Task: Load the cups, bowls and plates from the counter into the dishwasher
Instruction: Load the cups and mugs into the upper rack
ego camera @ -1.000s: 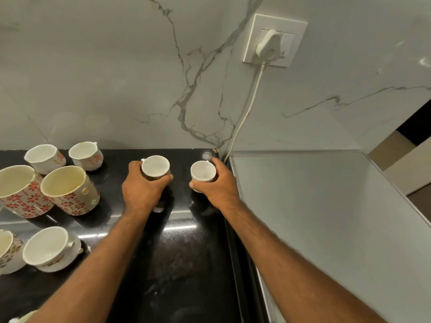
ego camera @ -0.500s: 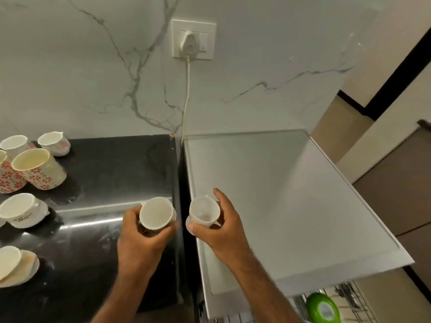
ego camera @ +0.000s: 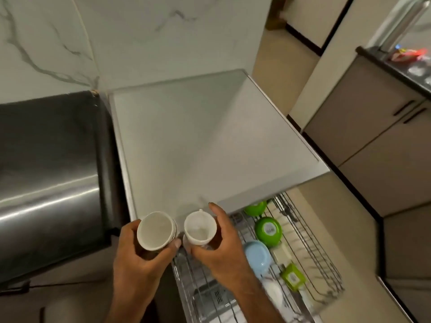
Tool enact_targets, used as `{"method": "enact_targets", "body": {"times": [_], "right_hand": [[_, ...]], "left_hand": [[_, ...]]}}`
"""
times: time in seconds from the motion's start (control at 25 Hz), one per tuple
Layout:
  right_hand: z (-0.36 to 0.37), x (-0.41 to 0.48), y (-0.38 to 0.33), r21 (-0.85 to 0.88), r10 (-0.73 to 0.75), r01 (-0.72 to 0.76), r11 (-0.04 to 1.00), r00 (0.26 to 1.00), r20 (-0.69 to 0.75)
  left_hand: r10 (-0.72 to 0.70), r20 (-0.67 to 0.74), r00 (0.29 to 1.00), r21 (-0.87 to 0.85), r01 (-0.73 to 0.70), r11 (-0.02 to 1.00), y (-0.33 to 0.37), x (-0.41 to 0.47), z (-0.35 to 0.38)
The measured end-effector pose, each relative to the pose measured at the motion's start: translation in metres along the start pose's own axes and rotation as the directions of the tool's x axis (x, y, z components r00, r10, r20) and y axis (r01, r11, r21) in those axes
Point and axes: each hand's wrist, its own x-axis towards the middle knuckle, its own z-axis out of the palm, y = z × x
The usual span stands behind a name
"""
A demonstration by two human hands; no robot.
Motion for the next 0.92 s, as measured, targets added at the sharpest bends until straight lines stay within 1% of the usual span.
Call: {"method": "enact_targets", "body": {"times": [0.16, 0.32, 0.44, 0.56, 0.8, 0.92], "right_hand": [[-0.028, -0.041, 0.063, 0.045, 0.113, -0.109, 0.993, 0.989, -0.095], [-0.047, -0.058, 0.126, 0.103, 0.229, -0.218, 0.971, 0.967, -0.112], [-0.053, -0.056, 0.171, 0.106, 0.285, -0.272, 0.956, 0.948, -0.14], [-0.06, -0.045, 0.201, 0.087, 0.295, -0.284, 0.955, 0.938, -0.179], [-0.092, -0.004, 0.226, 0.0, 0.277, -0.288, 0.958, 0.921, -0.273], [-0.102, 0.02, 0.232, -0.157, 0.222, -0.285, 0.945, 0.918, -0.33]], "left_hand": [[-0.063, 0.087, 0.994, -0.005, 0.063, 0.998, -0.033, -0.036, 0.034], [-0.086, 0.162, 0.983, 0.028, 0.082, 0.996, -0.068, -0.056, 0.066], [-0.112, 0.177, 0.978, 0.069, 0.101, 0.992, -0.1, -0.058, 0.086], [-0.133, 0.183, 0.974, 0.092, 0.118, 0.989, -0.128, -0.053, 0.106], [-0.123, 0.159, 0.98, 0.06, 0.115, 0.992, -0.166, -0.031, 0.138], [-0.112, 0.145, 0.983, 0.04, 0.108, 0.993, -0.175, -0.024, 0.148]]}}
